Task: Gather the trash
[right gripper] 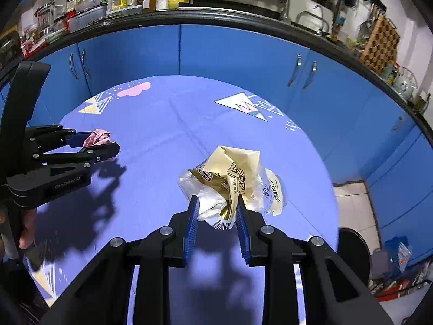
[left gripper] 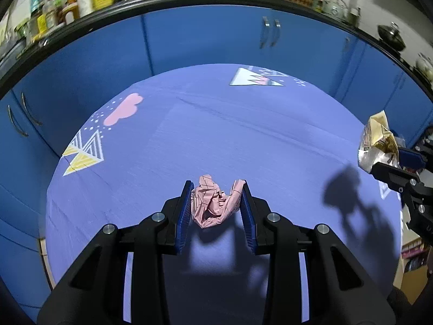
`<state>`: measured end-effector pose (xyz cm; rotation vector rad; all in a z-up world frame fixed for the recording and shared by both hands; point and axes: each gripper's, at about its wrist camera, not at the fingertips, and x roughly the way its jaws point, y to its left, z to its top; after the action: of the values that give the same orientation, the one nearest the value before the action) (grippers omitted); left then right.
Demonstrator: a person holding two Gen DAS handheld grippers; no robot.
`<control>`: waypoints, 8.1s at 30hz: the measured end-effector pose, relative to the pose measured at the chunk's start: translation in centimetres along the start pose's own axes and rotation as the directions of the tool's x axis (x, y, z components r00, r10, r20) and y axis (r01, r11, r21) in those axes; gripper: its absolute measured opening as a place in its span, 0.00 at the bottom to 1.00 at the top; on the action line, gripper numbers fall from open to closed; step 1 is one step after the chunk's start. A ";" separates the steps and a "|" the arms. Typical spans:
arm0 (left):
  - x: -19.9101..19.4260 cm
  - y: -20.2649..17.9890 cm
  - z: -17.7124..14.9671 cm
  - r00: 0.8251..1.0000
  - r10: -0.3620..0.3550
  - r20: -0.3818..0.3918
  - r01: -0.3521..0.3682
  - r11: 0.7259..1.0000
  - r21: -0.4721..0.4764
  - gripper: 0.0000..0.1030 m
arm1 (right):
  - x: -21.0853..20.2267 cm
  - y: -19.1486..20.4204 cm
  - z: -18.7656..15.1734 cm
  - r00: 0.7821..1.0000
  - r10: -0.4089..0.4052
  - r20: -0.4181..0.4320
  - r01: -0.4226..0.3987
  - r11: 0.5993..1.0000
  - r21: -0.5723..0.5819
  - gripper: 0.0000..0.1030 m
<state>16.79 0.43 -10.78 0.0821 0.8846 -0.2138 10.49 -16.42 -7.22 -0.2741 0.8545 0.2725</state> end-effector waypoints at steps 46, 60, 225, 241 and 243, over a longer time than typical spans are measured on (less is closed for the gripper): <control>-5.2 -29.7 3.3 0.974 -0.222 0.043 0.174 0.857 0.484 0.34 | -10.7 -19.4 -10.6 0.960 -0.259 0.107 0.209 0.915 0.344 0.28; -3.4 -32.7 4.9 0.974 -0.223 0.029 0.179 0.847 0.501 0.34 | -9.9 -23.1 -11.0 0.934 -0.337 0.121 0.259 0.869 0.422 0.71; 1.2 -37.8 8.5 0.973 -0.227 0.038 0.182 0.862 0.472 0.97 | -8.3 -27.9 -15.4 0.917 -0.397 0.025 0.331 0.796 0.507 0.93; 1.2 -37.8 8.4 0.975 -0.223 0.021 0.184 0.850 0.494 0.97 | -8.4 -28.1 -15.7 0.919 -0.392 0.024 0.328 0.800 0.503 0.93; 1.1 -37.8 8.4 0.974 -0.226 0.023 0.185 0.850 0.494 0.97 | -8.5 -28.2 -15.7 0.919 -0.393 0.026 0.329 0.801 0.501 0.93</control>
<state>15.58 -37.93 -5.70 0.4512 0.7400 -0.6393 3.86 -49.10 -6.90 0.0599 0.6974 -0.2884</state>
